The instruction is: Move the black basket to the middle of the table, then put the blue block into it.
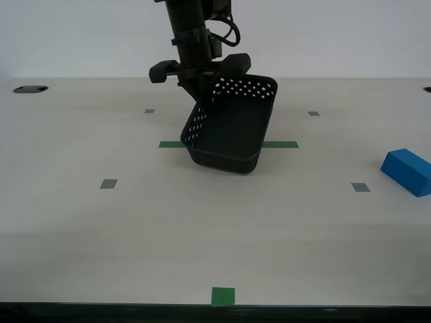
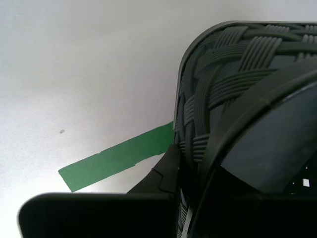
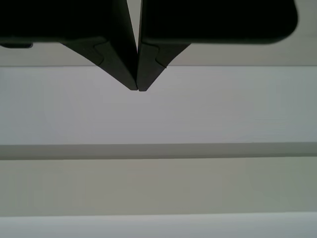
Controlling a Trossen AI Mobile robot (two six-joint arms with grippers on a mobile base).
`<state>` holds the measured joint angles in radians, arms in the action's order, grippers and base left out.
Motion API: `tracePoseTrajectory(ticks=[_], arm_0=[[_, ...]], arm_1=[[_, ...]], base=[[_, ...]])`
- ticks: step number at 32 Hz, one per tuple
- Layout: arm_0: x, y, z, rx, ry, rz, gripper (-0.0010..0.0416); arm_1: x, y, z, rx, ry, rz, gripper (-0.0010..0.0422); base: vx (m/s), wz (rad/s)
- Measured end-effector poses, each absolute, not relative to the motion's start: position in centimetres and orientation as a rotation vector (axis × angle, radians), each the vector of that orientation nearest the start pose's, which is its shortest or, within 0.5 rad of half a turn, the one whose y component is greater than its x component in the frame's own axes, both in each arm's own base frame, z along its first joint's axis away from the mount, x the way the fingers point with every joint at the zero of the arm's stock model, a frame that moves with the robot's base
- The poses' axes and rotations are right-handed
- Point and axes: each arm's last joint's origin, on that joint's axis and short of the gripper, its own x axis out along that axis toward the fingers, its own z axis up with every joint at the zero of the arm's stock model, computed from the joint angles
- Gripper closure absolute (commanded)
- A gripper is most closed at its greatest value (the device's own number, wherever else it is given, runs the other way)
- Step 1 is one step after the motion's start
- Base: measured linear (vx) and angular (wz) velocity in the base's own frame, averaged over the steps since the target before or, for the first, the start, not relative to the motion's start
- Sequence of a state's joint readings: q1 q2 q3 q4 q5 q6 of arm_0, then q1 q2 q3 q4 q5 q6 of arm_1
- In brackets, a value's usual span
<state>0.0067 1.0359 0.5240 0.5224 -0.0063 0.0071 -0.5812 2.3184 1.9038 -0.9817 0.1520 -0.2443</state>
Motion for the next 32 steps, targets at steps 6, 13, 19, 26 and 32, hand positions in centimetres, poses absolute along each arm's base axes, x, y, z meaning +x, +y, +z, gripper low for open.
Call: tracePoseTrajectory(ticks=[6, 13, 19, 26, 32], arm_0=[[22.5, 0.2, 26.4, 0.007, -0.008, 0.013, 0.0406], [22.5, 0.2, 26.4, 0.007, -0.008, 0.013, 0.0405], [22.5, 0.2, 26.4, 0.007, -0.007, 0.014, 0.0405], [22.6, 0.2, 25.8, -0.003, 0.216, 0.014, 0.0405], [21.4, 0.2, 31.3, -0.034, 0.610, 0.024, 0.0405]], arm_1=[[38.5, -25.6, 15.9, 0.127, 1.465, -0.438, 0.0412], [38.4, -25.2, 15.8, 0.146, 1.491, -0.440, 0.0337], [38.5, -25.1, 15.8, 0.139, 1.497, -0.431, 0.0175], [39.5, -25.2, 20.6, 0.107, 1.362, -0.457, 0.0148], [40.5, -24.6, 26.1, 0.107, 1.201, -0.494, 0.0199]], base=[[0.000, 0.000], [0.000, 0.000], [0.000, 0.000], [0.000, 0.000], [0.000, 0.000]])
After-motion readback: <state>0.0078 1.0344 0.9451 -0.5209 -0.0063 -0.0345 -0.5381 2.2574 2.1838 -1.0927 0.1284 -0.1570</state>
